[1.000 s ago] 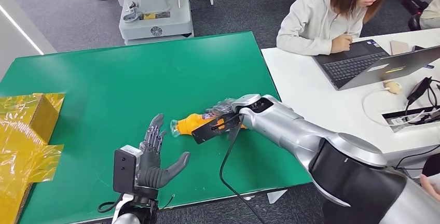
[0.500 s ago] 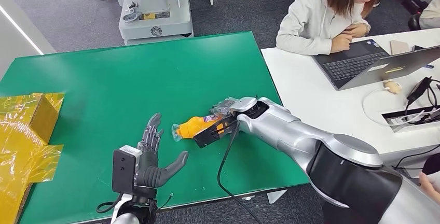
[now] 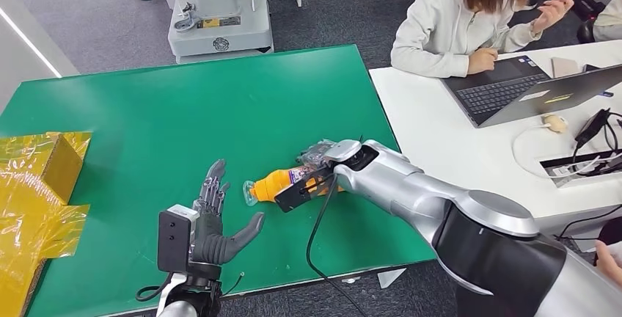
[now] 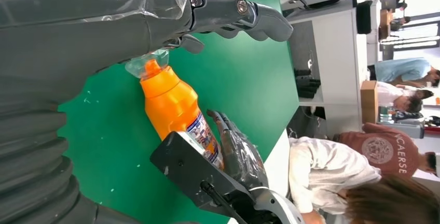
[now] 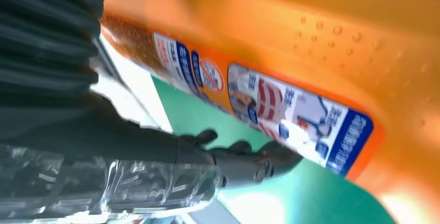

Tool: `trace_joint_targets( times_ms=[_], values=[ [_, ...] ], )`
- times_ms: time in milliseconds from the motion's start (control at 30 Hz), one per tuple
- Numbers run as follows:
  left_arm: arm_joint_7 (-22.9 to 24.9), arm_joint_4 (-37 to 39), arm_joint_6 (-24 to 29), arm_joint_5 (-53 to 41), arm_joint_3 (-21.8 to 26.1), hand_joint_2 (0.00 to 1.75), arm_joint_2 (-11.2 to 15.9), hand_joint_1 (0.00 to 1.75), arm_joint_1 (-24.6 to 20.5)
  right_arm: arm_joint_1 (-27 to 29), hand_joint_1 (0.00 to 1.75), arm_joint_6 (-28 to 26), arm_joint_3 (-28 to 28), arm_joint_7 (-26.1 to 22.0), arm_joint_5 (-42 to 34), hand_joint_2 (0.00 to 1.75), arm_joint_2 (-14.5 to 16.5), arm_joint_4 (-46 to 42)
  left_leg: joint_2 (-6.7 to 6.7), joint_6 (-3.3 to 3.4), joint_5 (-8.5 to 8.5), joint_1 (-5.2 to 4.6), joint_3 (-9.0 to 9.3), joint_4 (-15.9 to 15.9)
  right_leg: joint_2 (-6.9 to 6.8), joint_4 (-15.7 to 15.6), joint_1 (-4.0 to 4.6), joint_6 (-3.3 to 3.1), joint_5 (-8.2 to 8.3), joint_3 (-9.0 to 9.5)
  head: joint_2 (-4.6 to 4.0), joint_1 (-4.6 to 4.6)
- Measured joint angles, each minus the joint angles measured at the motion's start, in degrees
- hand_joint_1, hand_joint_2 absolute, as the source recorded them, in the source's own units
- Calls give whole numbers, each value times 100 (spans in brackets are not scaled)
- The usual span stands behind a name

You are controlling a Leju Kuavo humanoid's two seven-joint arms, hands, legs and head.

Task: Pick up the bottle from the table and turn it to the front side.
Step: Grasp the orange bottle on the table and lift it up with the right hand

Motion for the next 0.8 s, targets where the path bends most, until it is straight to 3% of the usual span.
trace_joint_targets(
  times_ms=[433,533,600,700,733,800],
  values=[
    [-1,58,-56,-60,33,175,-40,0,1,134,0,-148,4,181,211,175,-33,177,1,0,0,-1,1,1,2,-1,-1,0,0,-1,0,0],
    [1,59,-64,-72,33,175,-50,0,0,135,11,-97,3,186,201,175,-49,184,1,0,0,0,1,1,2,-1,0,0,0,-1,0,0],
    [18,59,-80,-90,33,175,-54,0,0,134,42,-20,0,187,190,175,-66,184,1,0,0,0,2,1,2,-1,0,0,0,-1,0,0],
    [56,59,-106,-108,33,175,-65,0,1,132,127,64,-9,167,141,175,-106,175,1,0,0,0,2,1,1,-1,0,0,0,-1,0,1],
    [74,59,-111,-116,33,175,-72,0,1,133,143,85,-11,165,126,175,-124,166,1,0,0,0,2,1,2,-1,0,0,0,0,0,1],
    [112,59,-126,-134,33,175,-84,0,1,134,154,122,-17,179,116,175,-158,140,1,0,0,0,3,1,2,-2,0,0,0,0,0,0]
  ],
)
